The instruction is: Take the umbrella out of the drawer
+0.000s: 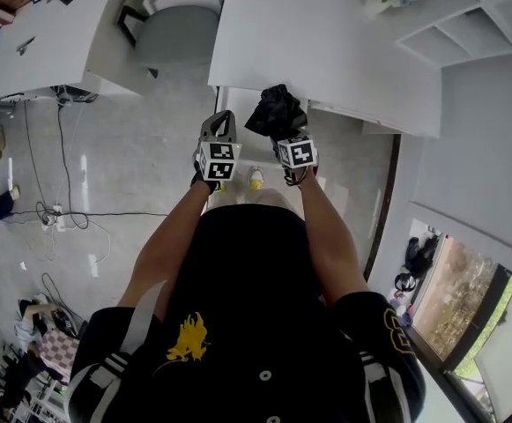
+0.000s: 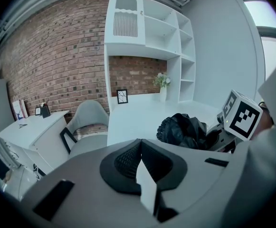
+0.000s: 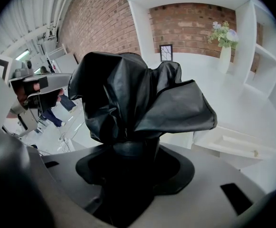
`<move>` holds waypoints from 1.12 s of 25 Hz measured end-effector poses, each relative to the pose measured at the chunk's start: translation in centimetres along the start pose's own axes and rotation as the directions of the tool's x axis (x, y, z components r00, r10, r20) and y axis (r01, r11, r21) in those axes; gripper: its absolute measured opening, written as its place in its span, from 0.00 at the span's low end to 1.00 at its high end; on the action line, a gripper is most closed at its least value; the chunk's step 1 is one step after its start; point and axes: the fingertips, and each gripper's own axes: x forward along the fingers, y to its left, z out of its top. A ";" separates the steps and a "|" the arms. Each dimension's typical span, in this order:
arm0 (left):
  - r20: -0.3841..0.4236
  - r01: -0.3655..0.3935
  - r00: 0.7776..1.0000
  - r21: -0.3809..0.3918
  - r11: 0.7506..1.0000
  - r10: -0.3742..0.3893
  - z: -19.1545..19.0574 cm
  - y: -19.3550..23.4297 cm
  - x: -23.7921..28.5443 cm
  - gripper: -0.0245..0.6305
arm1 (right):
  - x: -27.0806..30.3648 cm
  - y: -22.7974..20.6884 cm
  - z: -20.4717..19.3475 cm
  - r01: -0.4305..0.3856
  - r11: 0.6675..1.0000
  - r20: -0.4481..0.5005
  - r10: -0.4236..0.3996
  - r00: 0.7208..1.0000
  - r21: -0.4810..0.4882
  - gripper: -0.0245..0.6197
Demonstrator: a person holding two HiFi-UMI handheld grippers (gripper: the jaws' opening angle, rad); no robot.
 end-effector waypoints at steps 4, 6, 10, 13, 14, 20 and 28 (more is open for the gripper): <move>0.009 -0.003 1.000 -0.001 1.000 0.003 0.7 0.3 0.3 0.06 | -0.5 -0.2 1.3 -0.001 1.000 0.040 0.000 0.999 0.024 0.42; 0.015 -0.004 1.000 -0.003 1.000 0.004 1.1 0.4 0.4 0.06 | -0.9 -0.1 2.0 -0.002 0.999 0.069 0.000 0.998 0.035 0.42; 0.025 -0.008 1.000 -0.004 1.000 0.008 1.7 0.9 0.5 0.06 | -1.2 0.4 3.6 -0.012 0.999 0.119 0.006 0.993 0.049 0.42; 0.036 -0.011 0.999 -0.002 1.000 0.011 2.3 1.2 0.5 0.06 | -1.6 0.3 4.9 -0.015 0.998 0.157 0.005 0.988 0.064 0.42; 0.038 -0.012 0.999 -0.002 1.000 0.012 2.5 1.3 0.5 0.06 | -1.8 0.2 5.3 -0.016 0.997 0.169 0.004 0.986 0.070 0.42; 0.069 -0.010 0.998 -0.014 1.000 0.011 4.2 1.1 -0.4 0.06 | -3.9 -0.4 7.0 -0.026 0.998 0.231 0.010 0.973 0.064 0.42; 0.100 -0.003 0.995 -0.011 1.000 0.004 6.5 0.6 -1.3 0.06 | -7.1 -1.6 8.5 -0.015 1.000 0.285 0.008 0.959 0.021 0.42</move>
